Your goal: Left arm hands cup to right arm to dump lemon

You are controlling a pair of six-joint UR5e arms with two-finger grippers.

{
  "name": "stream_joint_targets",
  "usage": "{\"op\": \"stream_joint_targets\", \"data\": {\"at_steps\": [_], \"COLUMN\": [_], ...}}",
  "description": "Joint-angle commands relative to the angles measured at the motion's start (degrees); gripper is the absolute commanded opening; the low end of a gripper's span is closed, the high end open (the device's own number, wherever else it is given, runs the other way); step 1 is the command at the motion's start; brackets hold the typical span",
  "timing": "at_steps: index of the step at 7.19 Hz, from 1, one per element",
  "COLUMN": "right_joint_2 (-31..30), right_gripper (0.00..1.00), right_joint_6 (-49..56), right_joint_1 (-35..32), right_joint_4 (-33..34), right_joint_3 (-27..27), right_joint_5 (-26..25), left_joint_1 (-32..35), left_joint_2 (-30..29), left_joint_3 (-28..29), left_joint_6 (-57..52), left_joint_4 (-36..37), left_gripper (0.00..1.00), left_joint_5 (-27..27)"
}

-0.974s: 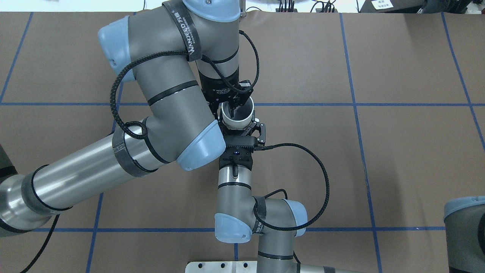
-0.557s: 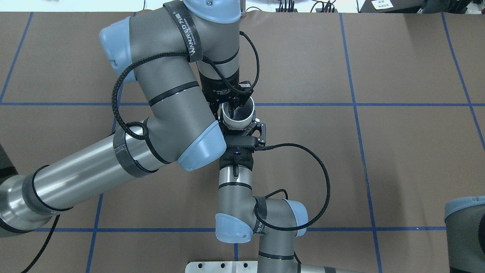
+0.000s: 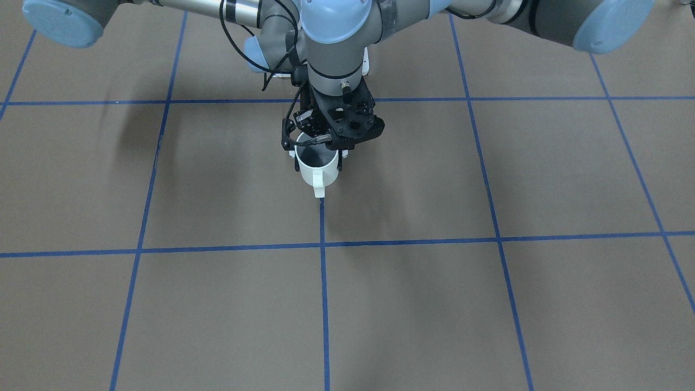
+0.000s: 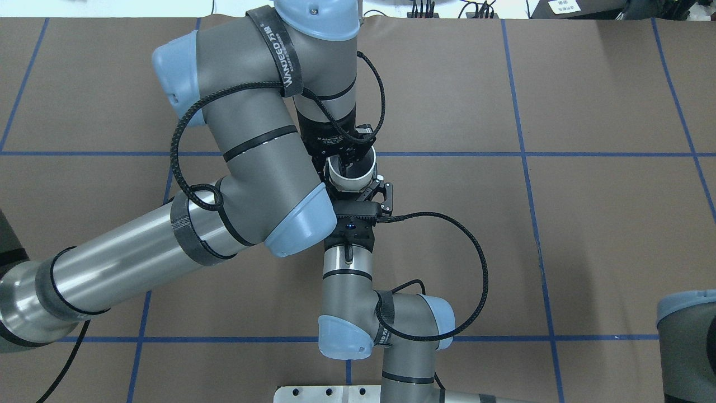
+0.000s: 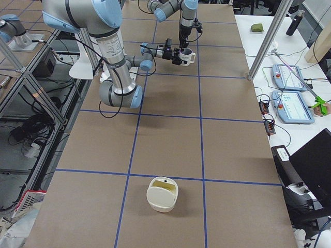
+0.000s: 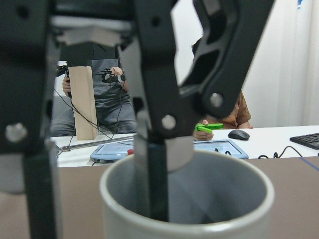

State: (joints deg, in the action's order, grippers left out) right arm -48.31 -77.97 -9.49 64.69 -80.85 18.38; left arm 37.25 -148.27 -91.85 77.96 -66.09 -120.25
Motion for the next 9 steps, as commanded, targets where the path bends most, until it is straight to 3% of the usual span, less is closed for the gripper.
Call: {"op": "stream_joint_targets", "data": {"at_steps": [1,2,4,5,6,9], "right_joint_2": [0.0,0.1,0.1,0.1,-0.5,-2.6], "right_gripper": [0.41,0.41,0.43,0.45,0.99,1.00], "right_joint_6": [-0.1,-0.1,-0.1,-0.1,-0.1,-0.3], "right_joint_1": [0.2,0.2,0.2,0.2,0.5,1.0], "right_joint_4": [0.0,0.0,-0.1,-0.1,0.0,-0.1], "right_joint_3": [0.0,0.0,-0.2,-0.4,-0.8,-0.7], "right_joint_5": [0.0,0.0,0.0,0.1,0.2,0.5], "left_joint_1": [-0.1,-0.1,-0.1,-0.1,0.0,0.9], "left_joint_2": [0.0,0.0,0.0,-0.1,-0.3,-0.4], "left_joint_3": [0.0,0.0,-0.1,-0.3,-0.7,-2.9], "left_joint_6": [0.0,0.0,0.0,0.0,-0.1,-0.1], "left_joint_4": [0.0,0.0,0.1,0.1,0.3,0.8], "left_gripper": [0.38,0.30,0.00,0.00,0.00,0.00], "left_joint_5": [0.0,0.0,-0.1,-0.2,-0.2,-0.3]}}
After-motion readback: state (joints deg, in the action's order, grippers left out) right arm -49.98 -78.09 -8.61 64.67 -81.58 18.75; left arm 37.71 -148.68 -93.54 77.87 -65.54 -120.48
